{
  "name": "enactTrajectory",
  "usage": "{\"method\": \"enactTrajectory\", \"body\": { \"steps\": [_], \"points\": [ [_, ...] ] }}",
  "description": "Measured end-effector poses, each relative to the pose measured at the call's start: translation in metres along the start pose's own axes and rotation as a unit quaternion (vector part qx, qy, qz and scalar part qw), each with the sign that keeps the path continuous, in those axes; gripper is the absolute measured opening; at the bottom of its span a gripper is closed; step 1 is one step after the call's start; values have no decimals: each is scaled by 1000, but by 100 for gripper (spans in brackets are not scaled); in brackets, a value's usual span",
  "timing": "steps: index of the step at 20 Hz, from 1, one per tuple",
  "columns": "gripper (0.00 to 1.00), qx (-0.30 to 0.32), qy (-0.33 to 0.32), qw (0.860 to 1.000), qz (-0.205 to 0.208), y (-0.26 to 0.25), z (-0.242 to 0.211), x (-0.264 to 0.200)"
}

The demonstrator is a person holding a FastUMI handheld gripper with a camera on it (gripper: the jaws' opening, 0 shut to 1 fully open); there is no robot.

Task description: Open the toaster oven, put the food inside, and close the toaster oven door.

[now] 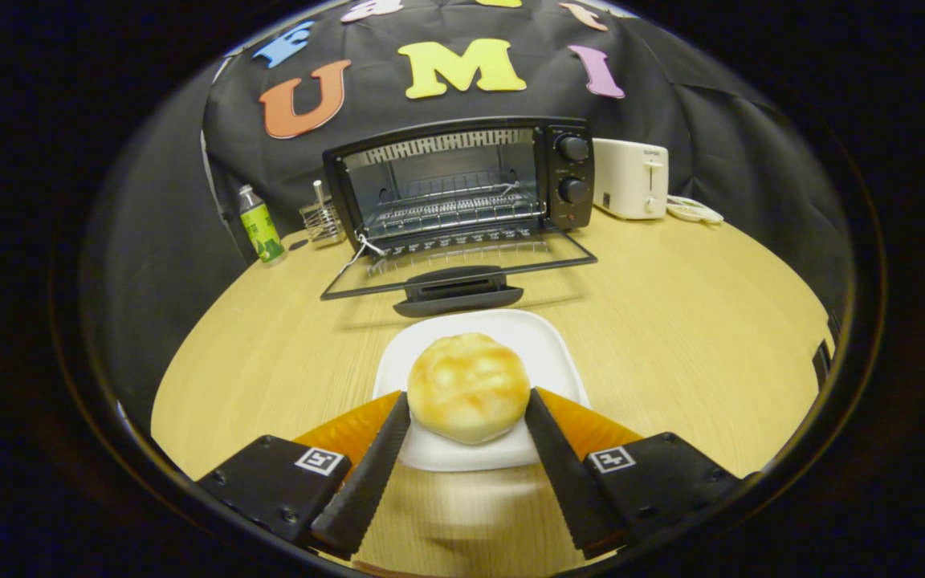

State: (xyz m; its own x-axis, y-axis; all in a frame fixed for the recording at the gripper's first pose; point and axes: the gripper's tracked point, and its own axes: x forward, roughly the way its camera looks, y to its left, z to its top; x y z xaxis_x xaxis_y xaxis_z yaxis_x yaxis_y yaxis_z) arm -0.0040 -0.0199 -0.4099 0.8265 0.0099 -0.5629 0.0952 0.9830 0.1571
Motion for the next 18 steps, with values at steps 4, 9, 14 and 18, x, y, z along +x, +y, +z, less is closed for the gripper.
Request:
{"method": "enactTrajectory", "body": {
  "steps": [4, 9, 14, 18],
  "points": [
    [90, 27, -16, 999, 16, 1, 11, -8],
    [90, 89, -85, 991, 56, 10, 46, -21],
    [89, 128, -142, 977, 93, 17, 83, -24],
    [88, 168, -195, 955, 146, 31, 125, -14]
  ]
}}
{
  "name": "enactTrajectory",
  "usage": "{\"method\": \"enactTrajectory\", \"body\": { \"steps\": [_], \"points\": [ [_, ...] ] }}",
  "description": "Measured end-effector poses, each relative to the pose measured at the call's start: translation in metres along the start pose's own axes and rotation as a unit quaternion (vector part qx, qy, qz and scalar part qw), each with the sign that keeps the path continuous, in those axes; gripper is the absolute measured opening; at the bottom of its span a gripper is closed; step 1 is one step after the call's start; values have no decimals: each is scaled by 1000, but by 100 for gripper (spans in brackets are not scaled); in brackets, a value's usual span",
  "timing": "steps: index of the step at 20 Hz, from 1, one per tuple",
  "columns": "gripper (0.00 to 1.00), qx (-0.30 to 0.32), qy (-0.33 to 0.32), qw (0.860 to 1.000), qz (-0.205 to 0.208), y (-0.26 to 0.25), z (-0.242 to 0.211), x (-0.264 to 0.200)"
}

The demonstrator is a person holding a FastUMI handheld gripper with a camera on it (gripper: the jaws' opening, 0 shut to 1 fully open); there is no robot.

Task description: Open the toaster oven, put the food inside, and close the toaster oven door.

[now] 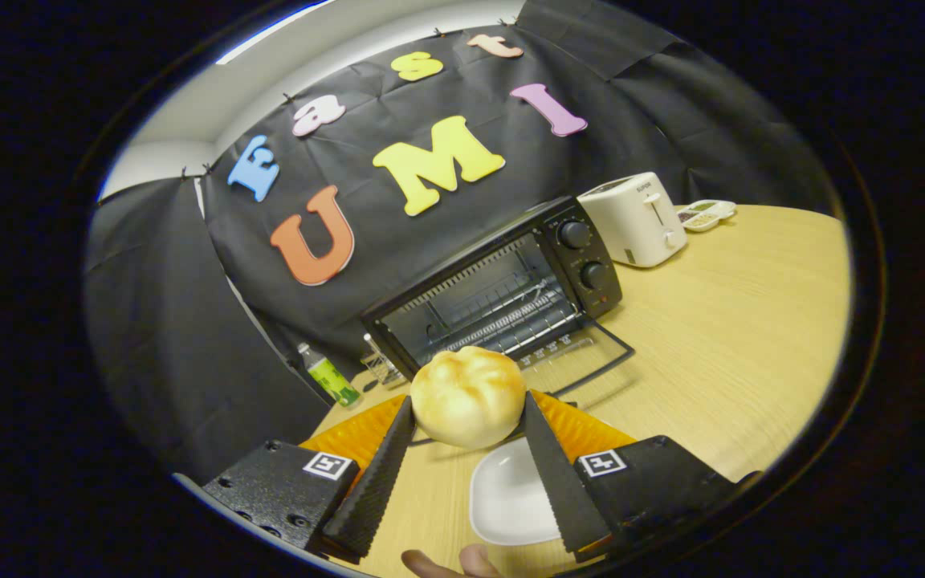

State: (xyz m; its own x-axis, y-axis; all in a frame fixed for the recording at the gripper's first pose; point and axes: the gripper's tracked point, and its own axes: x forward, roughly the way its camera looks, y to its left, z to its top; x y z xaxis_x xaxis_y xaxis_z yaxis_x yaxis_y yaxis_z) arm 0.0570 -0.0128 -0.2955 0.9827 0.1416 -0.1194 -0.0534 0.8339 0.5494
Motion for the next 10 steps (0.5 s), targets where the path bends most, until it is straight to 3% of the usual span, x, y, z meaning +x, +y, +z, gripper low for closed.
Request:
{"method": "enactTrajectory", "body": {
  "steps": [5, 10],
  "points": [
    [88, -4, -8, 1000, 27, 9, 18, 57],
    [88, -12, -1, 1000, 8, 4, 28, 118]
  ]
}}
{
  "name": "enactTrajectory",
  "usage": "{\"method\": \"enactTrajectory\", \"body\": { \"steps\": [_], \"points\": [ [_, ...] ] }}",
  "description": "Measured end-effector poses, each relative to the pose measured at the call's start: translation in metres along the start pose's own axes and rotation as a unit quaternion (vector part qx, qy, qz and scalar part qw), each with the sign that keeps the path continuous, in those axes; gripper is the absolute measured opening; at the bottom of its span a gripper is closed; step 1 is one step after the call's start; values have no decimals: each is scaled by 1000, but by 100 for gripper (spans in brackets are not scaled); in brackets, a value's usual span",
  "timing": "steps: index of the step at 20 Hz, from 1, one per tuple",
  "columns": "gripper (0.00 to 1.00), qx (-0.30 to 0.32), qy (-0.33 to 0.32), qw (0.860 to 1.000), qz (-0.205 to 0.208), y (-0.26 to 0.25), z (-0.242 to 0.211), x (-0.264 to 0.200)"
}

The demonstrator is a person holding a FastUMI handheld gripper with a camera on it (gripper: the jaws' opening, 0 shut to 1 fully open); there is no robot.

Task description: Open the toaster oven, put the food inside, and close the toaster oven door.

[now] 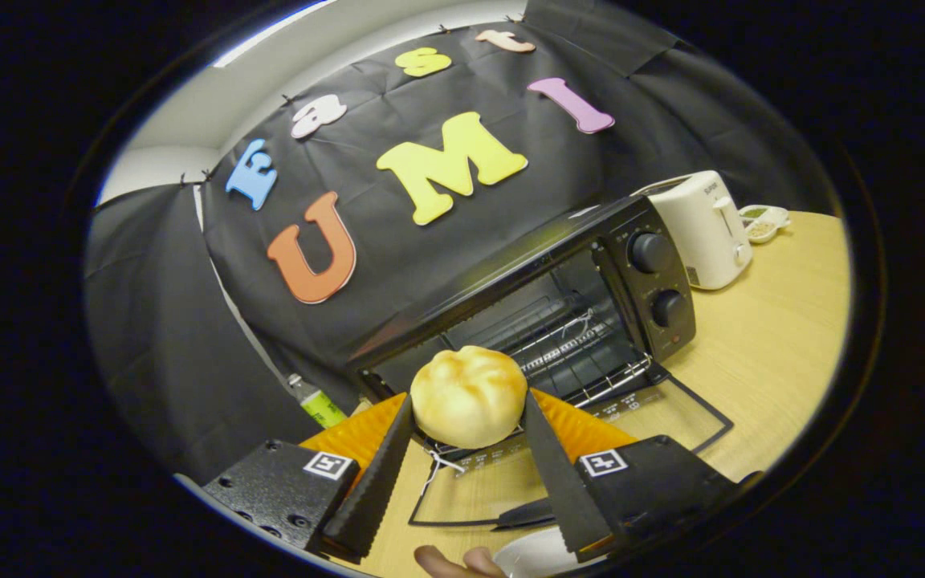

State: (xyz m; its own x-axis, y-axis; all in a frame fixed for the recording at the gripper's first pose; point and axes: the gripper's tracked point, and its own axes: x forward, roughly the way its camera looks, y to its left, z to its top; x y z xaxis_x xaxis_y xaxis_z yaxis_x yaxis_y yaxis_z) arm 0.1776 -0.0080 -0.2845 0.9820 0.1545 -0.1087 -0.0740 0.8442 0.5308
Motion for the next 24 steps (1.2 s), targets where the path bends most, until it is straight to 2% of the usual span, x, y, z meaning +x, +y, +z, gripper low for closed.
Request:
{"method": "enactTrajectory", "body": {
  "steps": [5, 9, 12, 15, 17, 19, 24],
  "points": [
    [88, 33, 17, 999, -38, -15, 7, 53],
    [88, 31, -5, 998, -50, -29, 25, 78],
    [88, 61, -4, 996, -59, -36, 28, 92],
    [88, 79, -2, 995, -60, -43, 28, 100],
    [88, 70, 7, 996, -56, -44, 26, 100],
    [91, 48, 9, 997, -58, -44, 27, 99],
    [97, 59, 20, 997, -55, -36, 27, 76]
  ]
}}
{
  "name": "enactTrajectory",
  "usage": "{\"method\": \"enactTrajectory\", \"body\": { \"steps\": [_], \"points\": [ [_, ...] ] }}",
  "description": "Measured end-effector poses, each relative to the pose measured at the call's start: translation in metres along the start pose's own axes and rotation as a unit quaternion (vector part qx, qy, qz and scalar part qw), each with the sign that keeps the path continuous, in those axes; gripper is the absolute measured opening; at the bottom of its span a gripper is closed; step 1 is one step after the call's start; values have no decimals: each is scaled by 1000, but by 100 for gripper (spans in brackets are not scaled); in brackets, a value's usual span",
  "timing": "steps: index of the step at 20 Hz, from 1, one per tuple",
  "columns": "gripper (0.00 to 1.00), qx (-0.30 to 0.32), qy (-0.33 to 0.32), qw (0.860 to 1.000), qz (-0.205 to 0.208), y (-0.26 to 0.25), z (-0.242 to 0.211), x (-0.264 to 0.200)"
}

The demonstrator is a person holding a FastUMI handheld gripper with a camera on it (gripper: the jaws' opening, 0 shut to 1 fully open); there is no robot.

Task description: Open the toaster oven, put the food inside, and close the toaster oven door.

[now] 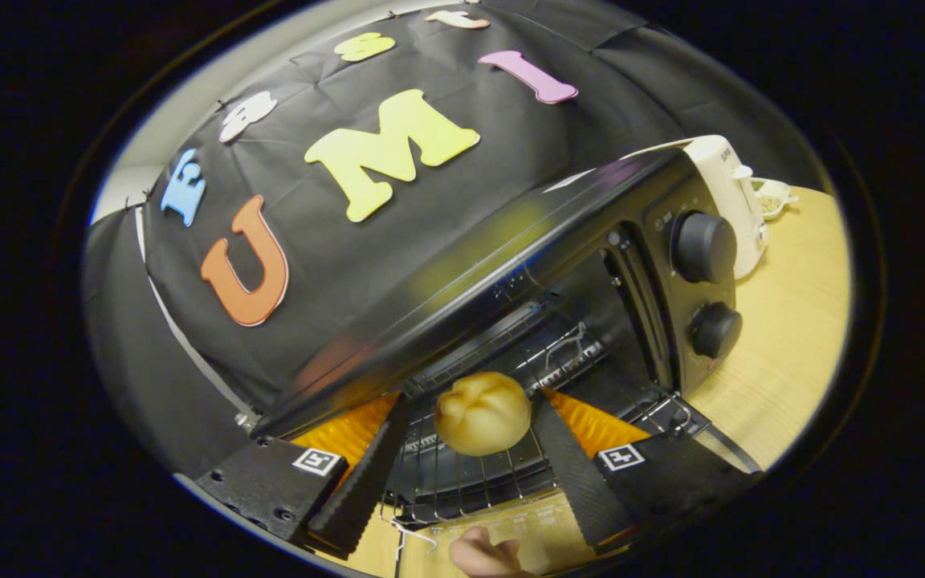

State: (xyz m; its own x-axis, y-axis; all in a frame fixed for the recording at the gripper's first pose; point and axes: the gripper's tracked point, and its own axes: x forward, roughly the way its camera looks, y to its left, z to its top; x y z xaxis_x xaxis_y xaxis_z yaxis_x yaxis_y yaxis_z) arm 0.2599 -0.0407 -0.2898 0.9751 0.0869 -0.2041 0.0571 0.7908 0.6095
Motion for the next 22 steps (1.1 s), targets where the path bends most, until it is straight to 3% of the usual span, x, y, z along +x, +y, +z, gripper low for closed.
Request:
{"method": "enactTrajectory", "body": {
  "steps": [9, 15, 20, 22],
  "points": [
    [100, -35, 22, 999, 17, 15, -12, -75],
    [100, -120, 17, 993, -14, -13, -21, -115],
    [100, -129, 96, 987, -5, -31, -60, -135],
    [100, -145, 111, 983, -21, -41, -69, -143]
  ]
}}
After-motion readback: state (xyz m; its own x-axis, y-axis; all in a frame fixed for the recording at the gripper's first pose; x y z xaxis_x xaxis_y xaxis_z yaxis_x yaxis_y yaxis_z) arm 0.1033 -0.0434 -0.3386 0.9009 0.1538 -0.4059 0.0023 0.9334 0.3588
